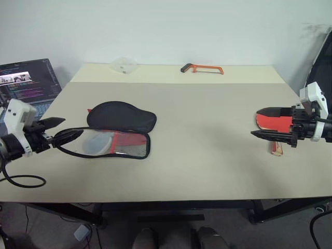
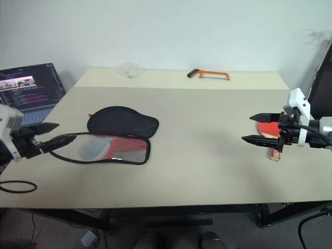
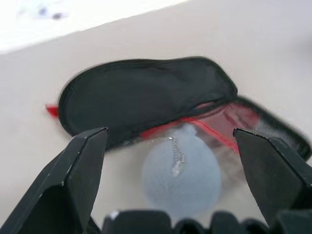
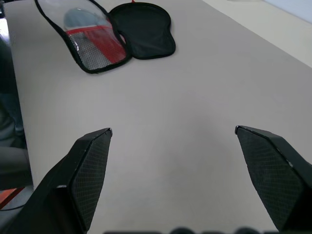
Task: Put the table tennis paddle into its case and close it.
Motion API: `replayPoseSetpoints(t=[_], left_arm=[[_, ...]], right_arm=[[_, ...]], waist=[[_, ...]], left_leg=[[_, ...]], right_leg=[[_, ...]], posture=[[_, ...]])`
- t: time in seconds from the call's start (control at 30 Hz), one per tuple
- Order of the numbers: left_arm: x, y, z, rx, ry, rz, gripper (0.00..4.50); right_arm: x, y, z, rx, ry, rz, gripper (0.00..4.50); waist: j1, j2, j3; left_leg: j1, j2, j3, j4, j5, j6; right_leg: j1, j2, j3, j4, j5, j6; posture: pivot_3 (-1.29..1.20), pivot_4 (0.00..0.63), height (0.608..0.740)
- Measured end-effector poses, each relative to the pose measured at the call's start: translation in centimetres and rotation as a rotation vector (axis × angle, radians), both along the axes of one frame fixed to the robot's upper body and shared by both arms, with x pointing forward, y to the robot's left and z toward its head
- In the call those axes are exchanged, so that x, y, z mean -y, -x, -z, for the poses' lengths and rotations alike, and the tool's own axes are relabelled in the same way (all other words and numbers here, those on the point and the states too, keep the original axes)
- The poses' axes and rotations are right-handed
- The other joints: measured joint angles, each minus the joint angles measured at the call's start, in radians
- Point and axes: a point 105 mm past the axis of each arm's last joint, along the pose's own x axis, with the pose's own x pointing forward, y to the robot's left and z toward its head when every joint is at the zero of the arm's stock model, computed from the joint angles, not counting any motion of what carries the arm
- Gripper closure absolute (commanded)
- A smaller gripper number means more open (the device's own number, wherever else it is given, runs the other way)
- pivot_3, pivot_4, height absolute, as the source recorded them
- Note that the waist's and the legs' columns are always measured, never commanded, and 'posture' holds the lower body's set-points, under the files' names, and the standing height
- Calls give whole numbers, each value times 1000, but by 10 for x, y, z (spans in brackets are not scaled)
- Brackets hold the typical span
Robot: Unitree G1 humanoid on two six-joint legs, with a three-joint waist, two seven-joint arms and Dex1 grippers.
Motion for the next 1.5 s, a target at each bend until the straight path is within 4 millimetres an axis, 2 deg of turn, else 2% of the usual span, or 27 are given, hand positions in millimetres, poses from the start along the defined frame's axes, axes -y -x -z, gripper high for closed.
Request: replayPoseSetpoints(t=[0.13,0.23,0.4,0.57,0.67,0.8,1.0,1.07,1.17,1.3,1.47,1.5], left_arm=[[-6,32,0,25,163,-66,0],[-16,52,11,2,247,-140,0],[-23,69,17,22,338,-225,0],[-5,64,31,27,404,-256,0],[17,51,35,47,468,-240,0],[32,41,41,21,466,-239,0],[36,23,50,-20,410,-289,0],[37,18,53,-30,401,-307,403],[39,9,49,-20,409,-316,1278],[46,-7,40,-12,409,-279,2719],[55,-40,33,-74,301,-184,4463],[57,-49,35,-95,276,-170,4463]], right_arm=[[-3,-4,4,6,-9,-2,45],[-10,-9,11,-21,-6,-21,45],[-13,-16,8,-14,6,-33,45],[-19,-21,12,-26,7,-62,45],[-21,-23,12,-25,12,-76,45],[-22,-25,9,-11,21,-75,45],[-22,-26,10,-14,21,-73,45],[-22,-26,10,-13,20,-74,0],[-23,-26,10,-12,20,-74,0],[-24,-27,10,-9,16,-76,0],[-27,-27,11,-11,16,-85,0],[-28,-28,11,-8,22,-88,0]], waist=[[-8,-1,0],[-11,-1,0],[-10,-3,-2],[-7,-6,-3],[-7,-6,-3],[-8,-6,-3],[-9,-6,-3],[-9,-6,-3],[-9,-6,-3],[-9,-6,-3],[-7,-6,-3],[-6,-6,-3]], left_leg=[[1,0,-3,0,0,0],[2,-1,-2,1,0,0],[3,-1,-3,5,0,0],[2,-2,-2,6,-1,-1],[2,-3,-2,6,0,0],[2,-1,-2,5,0,0],[2,-1,-2,5,0,0],[2,-1,-2,5,0,0],[2,-1,-2,5,0,0],[2,-1,-2,5,0,0],[1,-2,-2,5,0,0],[1,-2,-2,5,0,0]], right_leg=[[0,1,-2,1,0,1],[1,0,-1,2,-1,-2],[0,-2,-2,0,0,-1],[1,-7,-2,-1,1,-2],[1,-5,-2,-1,3,-4],[3,0,-2,0,3,-4],[2,1,-1,0,3,-4],[2,0,0,0,3,-4],[2,0,-1,0,3,-3],[2,1,-1,0,3,-2],[1,1,-1,-1,3,-1],[1,1,-1,-1,3,-1]], posture=[[0,150,740],[0,150,740],[0,150,740],[0,150,740],[0,150,740],[0,150,740],[0,150,740],[0,150,740],[0,150,740],[0,150,740],[0,150,740],[0,150,740]])
